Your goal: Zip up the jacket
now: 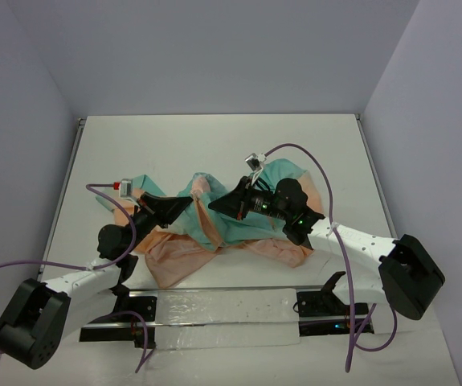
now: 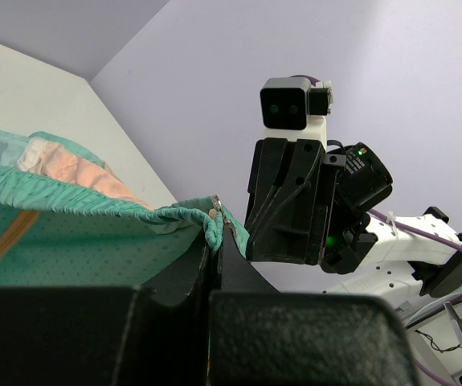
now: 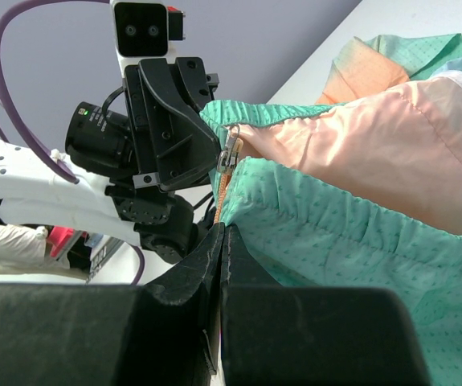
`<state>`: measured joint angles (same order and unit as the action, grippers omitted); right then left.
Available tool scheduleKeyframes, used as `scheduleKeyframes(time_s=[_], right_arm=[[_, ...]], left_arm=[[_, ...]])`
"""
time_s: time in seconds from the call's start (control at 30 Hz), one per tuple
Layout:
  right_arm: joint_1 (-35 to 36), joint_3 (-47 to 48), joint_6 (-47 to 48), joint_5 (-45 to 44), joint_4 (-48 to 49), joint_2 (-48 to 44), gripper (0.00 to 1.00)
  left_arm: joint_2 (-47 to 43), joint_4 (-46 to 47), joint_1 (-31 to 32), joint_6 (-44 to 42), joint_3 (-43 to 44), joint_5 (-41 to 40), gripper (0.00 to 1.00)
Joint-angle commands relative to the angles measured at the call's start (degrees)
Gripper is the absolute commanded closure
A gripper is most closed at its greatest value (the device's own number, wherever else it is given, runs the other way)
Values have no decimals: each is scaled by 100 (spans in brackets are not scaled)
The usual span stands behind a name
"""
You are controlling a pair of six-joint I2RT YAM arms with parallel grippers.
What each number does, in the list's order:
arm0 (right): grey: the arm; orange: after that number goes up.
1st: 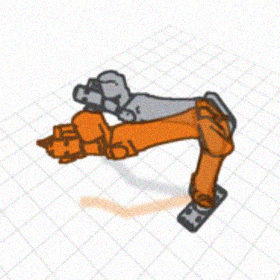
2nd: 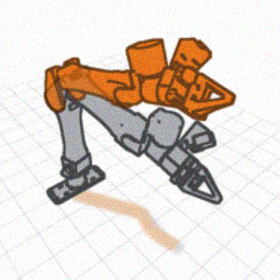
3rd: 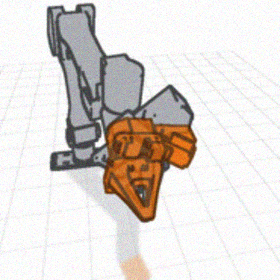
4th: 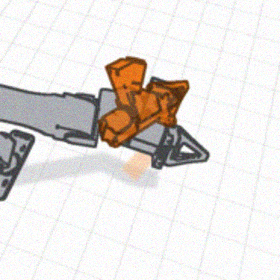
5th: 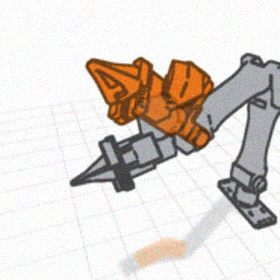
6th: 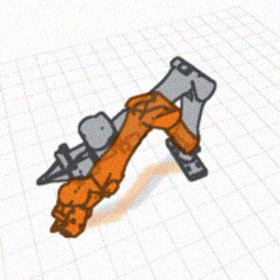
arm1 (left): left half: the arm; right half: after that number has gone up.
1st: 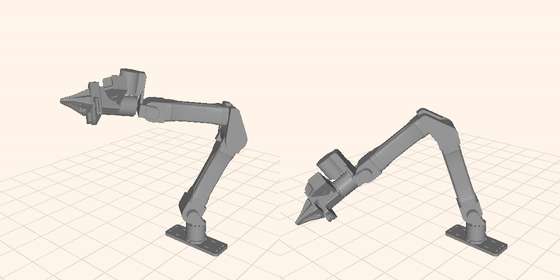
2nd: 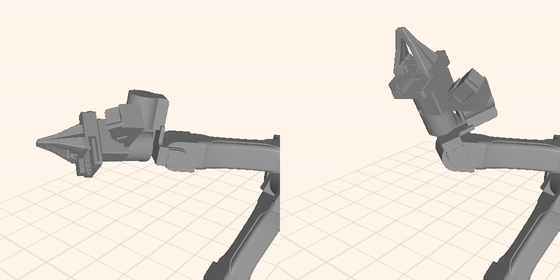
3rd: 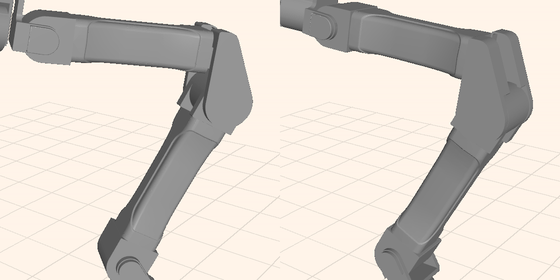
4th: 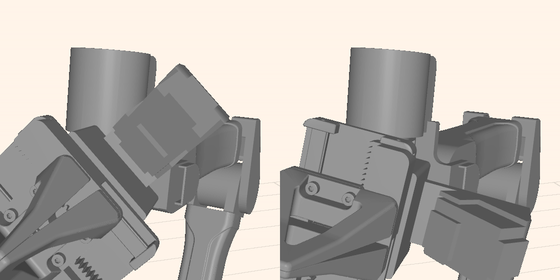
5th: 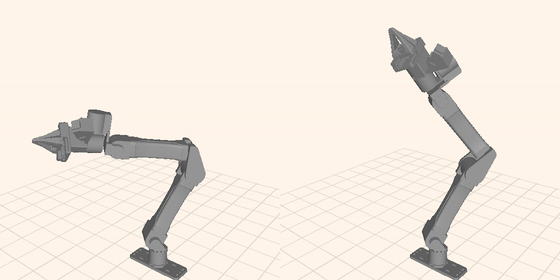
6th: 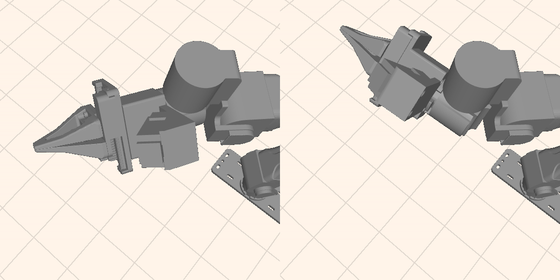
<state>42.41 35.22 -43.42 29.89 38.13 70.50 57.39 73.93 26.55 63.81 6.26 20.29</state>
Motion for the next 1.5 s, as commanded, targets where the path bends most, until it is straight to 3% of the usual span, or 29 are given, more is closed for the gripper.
scheduleKeyframes(time_s=[0.0, 1.47], right_arm=[[56, 23, 26, 105, 318, -124, 100], [65, 140, 38, 105, 327, -27, 100]], left_arm=[[-43, 1501, 17, -109, 42, -78, 100], [-17, 1460, 17, -85, 68, -8, 100]])
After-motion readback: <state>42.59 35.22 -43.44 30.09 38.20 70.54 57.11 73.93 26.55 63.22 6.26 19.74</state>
